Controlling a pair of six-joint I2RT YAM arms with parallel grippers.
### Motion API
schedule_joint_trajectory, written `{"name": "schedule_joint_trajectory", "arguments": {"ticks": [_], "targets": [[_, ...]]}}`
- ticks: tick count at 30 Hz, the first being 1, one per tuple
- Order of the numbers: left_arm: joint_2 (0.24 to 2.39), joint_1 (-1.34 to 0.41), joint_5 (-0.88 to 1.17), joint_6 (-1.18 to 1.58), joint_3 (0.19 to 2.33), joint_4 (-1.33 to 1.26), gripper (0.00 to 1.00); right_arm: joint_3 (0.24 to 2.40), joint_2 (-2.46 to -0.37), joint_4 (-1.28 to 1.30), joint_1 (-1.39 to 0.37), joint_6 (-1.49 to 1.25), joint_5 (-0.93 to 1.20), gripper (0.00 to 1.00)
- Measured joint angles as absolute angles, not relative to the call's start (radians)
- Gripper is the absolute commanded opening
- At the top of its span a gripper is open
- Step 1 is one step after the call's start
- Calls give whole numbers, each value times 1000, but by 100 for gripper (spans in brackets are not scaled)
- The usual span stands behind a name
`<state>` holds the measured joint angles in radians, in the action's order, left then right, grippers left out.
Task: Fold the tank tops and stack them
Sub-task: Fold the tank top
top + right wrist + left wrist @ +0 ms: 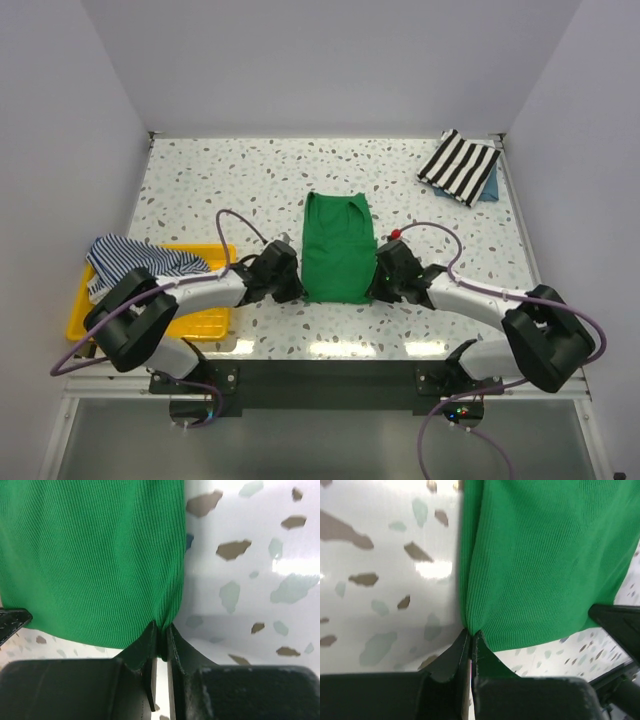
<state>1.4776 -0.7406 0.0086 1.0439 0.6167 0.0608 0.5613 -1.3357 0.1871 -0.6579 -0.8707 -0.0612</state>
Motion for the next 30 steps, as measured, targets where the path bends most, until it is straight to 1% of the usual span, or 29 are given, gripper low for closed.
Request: {"name": "schedule_joint_trajectory", "arguments": {"ticks": [6, 12, 16, 19, 22, 25, 30], "targets": [[1356, -821, -27, 1011, 587, 226, 0, 560, -1266, 282, -756, -874, -60, 5], [1130, -891, -41, 1008, 576, 422, 0, 559, -1109, 402, -904, -913, -63, 6], [1040, -897, -50, 1013, 609, 512, 0, 614, -1045, 499, -923, -929, -88, 6], [1047, -897, -71, 1014, 675, 555, 0, 699, -1055, 543, -923, -926, -115, 6], [1084, -873, -87, 1006, 771, 572, 0, 812, -1110, 572, -912, -910, -141, 5], [1149, -773, -66, 976, 860, 552, 0, 907, -1198, 563, -855, -876, -130, 4], [1317, -577, -26, 920, 1012, 488, 0, 1043, -1387, 527, -659, -798, -67, 4]]}}
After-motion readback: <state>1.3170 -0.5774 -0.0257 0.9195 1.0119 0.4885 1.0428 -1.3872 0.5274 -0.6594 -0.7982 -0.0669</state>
